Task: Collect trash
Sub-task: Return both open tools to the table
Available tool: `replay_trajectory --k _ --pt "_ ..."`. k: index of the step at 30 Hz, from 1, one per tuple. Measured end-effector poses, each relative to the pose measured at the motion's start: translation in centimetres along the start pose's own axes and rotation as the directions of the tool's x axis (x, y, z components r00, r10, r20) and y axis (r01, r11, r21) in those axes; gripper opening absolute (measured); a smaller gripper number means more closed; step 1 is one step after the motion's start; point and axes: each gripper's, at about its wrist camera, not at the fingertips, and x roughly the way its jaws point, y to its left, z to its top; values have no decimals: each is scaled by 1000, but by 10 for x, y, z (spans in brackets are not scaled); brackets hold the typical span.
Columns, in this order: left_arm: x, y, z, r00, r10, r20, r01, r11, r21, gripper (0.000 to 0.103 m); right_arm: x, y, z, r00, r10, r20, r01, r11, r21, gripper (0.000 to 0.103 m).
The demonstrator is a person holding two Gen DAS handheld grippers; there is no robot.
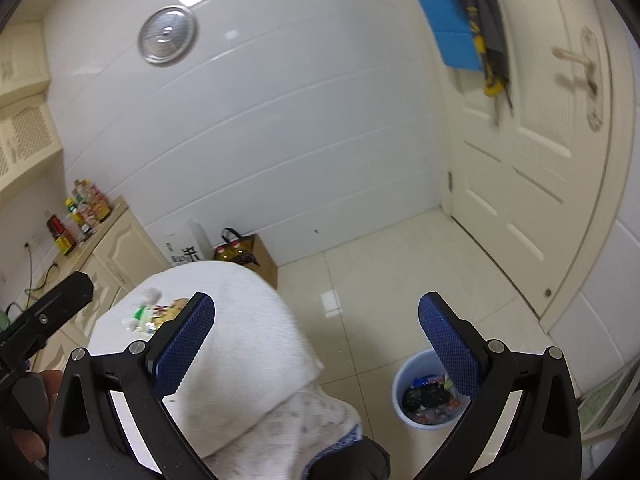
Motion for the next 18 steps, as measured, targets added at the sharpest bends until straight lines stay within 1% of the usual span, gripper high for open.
replay_trajectory --k 5,8,11,13,14,18 --pt "-39 22 -14 998 47 28 -46 998 -44 102 -3 36 -2 999 43 9 -42 998 -52 103" --pt "-52 31 -18 996 82 42 -80 995 -57 102 -4 61 -4 997 73 6 -72 993 -89 103" --pt "-70 42 -28 991 124 52 -120 990 -79 102 -5 81 -8 995 101 8 -99 988 -119 103" --pt "-86 56 -37 987 151 57 -144 984 -102 102 -5 97 -12 993 121 7 -119 982 -145 103" --pt "-88 57 -39 985 161 56 -154 982 -108 102 -4 105 -14 992 128 5 -126 979 -158 103" --pt "-105 76 -56 973 226 44 -219 967 -131 102 7 131 -20 990 144 -16 -143 964 -223 103"
